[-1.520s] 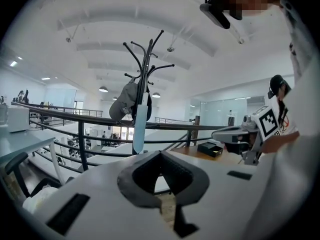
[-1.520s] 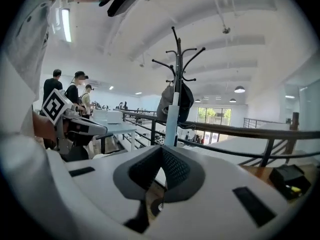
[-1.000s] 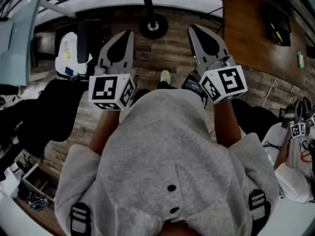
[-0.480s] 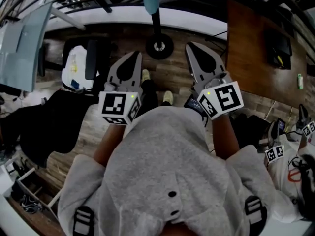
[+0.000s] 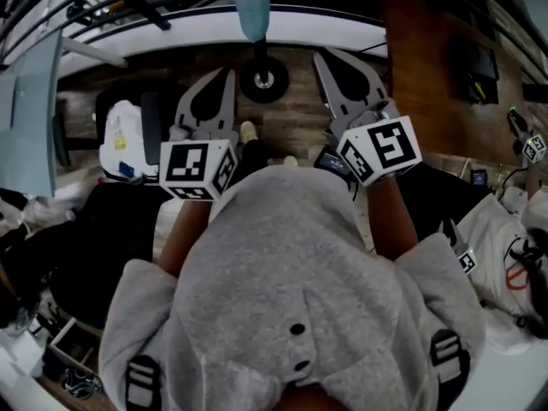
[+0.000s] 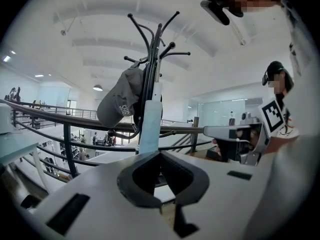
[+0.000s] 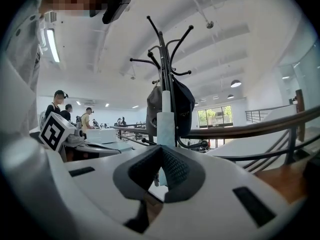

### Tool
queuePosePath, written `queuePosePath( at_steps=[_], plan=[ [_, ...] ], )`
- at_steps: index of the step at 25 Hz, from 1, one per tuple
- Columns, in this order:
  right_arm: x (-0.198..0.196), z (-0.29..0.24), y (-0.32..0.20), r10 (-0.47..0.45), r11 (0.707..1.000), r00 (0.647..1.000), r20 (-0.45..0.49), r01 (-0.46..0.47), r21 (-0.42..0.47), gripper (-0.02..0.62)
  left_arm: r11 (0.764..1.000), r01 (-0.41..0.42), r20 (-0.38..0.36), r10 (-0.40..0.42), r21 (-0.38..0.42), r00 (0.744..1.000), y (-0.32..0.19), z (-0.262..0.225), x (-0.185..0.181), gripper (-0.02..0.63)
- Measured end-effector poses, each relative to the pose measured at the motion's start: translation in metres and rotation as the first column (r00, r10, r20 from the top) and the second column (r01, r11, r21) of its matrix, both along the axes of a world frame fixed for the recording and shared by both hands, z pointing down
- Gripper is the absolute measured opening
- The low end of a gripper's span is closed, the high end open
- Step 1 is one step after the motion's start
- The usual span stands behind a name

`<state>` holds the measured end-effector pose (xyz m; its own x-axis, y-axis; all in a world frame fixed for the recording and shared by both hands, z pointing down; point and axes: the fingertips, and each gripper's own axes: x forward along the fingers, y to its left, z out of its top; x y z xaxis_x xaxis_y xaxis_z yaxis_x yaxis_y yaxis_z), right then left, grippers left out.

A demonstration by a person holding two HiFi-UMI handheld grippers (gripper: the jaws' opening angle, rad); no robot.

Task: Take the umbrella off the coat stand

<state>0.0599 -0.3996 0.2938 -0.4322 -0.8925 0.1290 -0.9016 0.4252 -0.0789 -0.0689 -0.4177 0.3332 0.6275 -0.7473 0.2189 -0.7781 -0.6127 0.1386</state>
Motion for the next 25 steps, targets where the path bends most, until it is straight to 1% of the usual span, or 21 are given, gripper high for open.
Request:
queuePosePath(
  at_steps=[4, 10, 13, 14, 16, 17, 18, 22, 25],
  plan=[
    [-0.013, -0.007, -0.015, 0.019, 1.000, 1.000, -0.022, -0.019, 0.012, 0.011, 0.999, -0.038, -0.009, 0.038, 0.008, 0.999, -0.022, -0.003, -0.003, 0.012],
    [-0.008, -0.010, -0.036, 0.066, 0.998, 0.998, -0.020, -0.066, 0.010, 0.011, 0.995, -0.088, -0.007, 0.088, 0.046, 0.996, -0.062, -0.014, 0.016, 0.014],
    [-0.029, -0.012, -0.026, 0.089, 0.996, 0.995, -0.041, -0.089, 0.007, 0.011, 0.989, -0.127, -0.042, 0.130, 0.073, 0.991, -0.060, -0.023, 0.006, 0.017],
    [-0.037, -0.013, -0.017, 0.104, 0.995, 0.993, -0.051, -0.104, 0.010, 0.011, 0.985, -0.148, -0.055, 0.153, 0.084, 0.987, -0.055, -0.027, 0.001, 0.036],
    [-0.044, -0.013, -0.002, 0.135, 0.991, 0.989, -0.063, -0.134, 0.017, 0.011, 0.976, -0.196, -0.065, 0.203, 0.097, 0.977, -0.047, -0.031, 0.001, 0.206],
    [-0.042, -0.013, 0.002, 0.145, 0.989, 0.987, -0.066, -0.144, 0.019, 0.011, 0.972, -0.213, -0.063, 0.220, 0.101, 0.973, -0.048, -0.031, 0.006, 0.247],
    [-0.037, -0.013, 0.001, 0.150, 0.989, 0.986, -0.068, -0.149, 0.020, 0.011, 0.969, -0.224, -0.057, 0.231, 0.105, 0.971, -0.053, -0.030, 0.013, 0.266],
    [-0.006, -0.009, -0.026, 0.141, 0.990, 0.988, -0.068, -0.141, 0.011, 0.011, 0.968, -0.222, -0.017, 0.226, 0.118, 0.974, -0.097, -0.025, 0.050, 0.272],
    [0.014, -0.006, -0.037, 0.162, 0.987, 0.985, -0.062, -0.162, 0.005, 0.011, 0.963, -0.238, -0.001, 0.240, 0.124, 0.971, -0.115, -0.026, 0.074, 0.279]
  ],
)
